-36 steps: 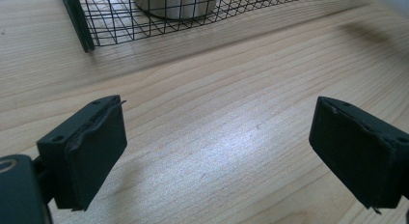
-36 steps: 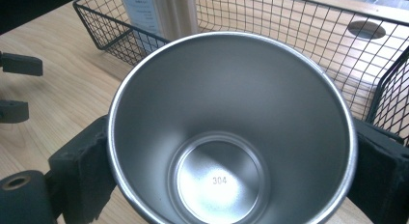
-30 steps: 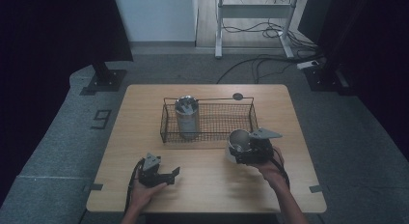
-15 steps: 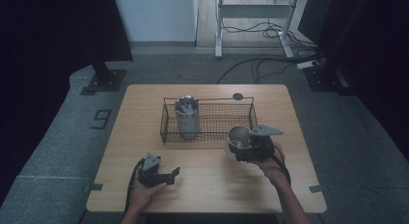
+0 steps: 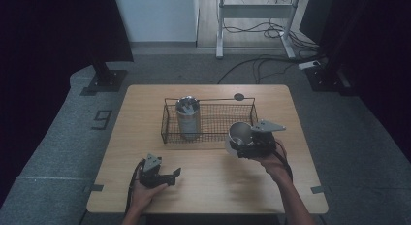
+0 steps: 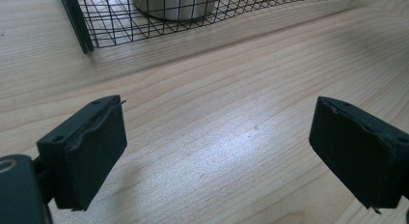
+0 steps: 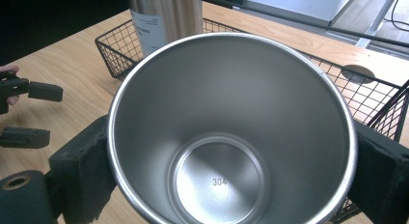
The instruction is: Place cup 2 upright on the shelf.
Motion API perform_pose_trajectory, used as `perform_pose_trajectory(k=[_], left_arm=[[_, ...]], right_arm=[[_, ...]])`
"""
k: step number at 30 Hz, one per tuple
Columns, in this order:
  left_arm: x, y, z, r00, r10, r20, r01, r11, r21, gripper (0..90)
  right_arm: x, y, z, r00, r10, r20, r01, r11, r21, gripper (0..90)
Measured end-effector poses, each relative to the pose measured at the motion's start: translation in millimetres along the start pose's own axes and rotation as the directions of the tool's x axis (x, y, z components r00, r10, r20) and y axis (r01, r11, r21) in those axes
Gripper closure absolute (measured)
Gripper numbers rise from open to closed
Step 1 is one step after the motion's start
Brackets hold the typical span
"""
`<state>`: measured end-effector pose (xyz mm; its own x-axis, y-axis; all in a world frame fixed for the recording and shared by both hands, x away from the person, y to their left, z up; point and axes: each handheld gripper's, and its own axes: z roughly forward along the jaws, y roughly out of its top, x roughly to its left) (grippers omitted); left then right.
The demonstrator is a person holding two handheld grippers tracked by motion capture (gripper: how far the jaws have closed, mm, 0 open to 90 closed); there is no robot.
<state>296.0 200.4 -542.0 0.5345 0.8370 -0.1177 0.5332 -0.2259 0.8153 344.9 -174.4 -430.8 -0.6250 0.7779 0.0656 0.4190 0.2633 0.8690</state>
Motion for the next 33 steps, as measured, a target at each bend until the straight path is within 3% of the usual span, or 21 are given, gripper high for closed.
perform_pose_trajectory(k=[33], left_arm=[[-1.3, 0.0, 0.4, 1.0000, -0.004, 0.006, 0.004, 1.0000, -0.005, 6.2]], right_arm=[[-12.0, 25.8, 4.0, 1.0000, 0.002, 0.003, -0.002, 1.000, -0.015, 6.5]])
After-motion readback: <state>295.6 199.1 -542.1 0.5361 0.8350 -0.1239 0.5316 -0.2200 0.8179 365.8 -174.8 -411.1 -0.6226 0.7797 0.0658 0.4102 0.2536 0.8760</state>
